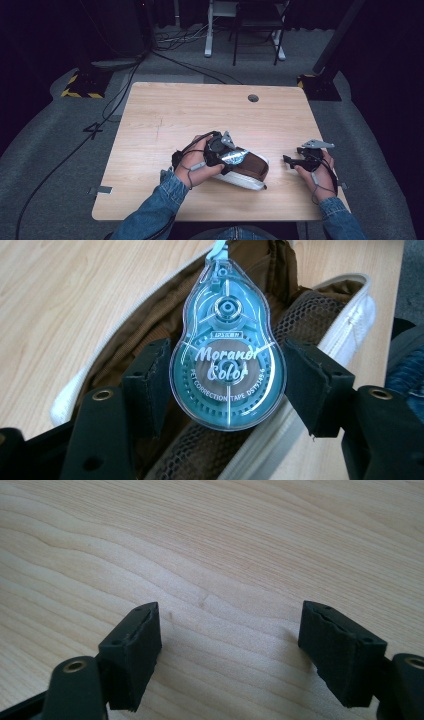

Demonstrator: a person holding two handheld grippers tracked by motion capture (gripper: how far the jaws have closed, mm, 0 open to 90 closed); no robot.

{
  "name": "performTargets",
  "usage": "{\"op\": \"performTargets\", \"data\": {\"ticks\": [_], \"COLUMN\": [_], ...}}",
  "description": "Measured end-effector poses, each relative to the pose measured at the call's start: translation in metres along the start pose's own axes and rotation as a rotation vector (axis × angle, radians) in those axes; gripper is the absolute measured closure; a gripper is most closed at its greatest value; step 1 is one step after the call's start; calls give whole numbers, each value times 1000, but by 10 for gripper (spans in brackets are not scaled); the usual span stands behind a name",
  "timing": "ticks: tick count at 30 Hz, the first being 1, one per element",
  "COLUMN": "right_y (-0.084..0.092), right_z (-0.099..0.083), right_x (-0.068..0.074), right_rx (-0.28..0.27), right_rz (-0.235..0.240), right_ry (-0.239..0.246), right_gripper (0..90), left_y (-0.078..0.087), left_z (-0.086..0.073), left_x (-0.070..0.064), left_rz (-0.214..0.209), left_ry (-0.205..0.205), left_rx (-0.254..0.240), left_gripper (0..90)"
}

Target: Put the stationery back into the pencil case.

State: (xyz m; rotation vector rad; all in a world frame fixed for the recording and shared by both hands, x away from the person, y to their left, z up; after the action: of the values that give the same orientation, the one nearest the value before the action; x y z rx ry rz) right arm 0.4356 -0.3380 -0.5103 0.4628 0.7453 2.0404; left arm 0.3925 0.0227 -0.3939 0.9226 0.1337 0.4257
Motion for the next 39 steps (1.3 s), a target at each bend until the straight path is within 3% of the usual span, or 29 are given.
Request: {"op": "performTargets", "data": {"ticks": [8,23,27,39], "right_y": [1,0,-1,-4], "right_z": [-1,0,1,3], "right_x": [1,1,2,3], "right_rx": [-2,1,0,1], "right_rz": [1,3,6,13], "right_ry": [-3,-1,-1,8], "right_gripper": [259,259,259,259], "left_y": [-4,27,39,66], "left_z": [-1,-20,-31,-72], "left_x": [3,17,26,50], "left_rz": [12,102,144,252], "left_ry": [20,128,167,242], "left_rx": [-40,-173,-207,-221], "left_gripper": [299,256,231,196]}}
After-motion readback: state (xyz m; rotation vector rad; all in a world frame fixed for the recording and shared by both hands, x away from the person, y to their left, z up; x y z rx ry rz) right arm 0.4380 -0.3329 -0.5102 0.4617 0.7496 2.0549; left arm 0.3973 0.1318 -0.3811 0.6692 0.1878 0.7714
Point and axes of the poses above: each handheld gripper's, and its own axes: y roughly backward along the jaws, z roughly out of its top, x roughly to its left, the point moved 1 cm from there along -y, roughly forward along the jaws, and after that the axes turned 4 degrees about z, right-handed, at the moved point
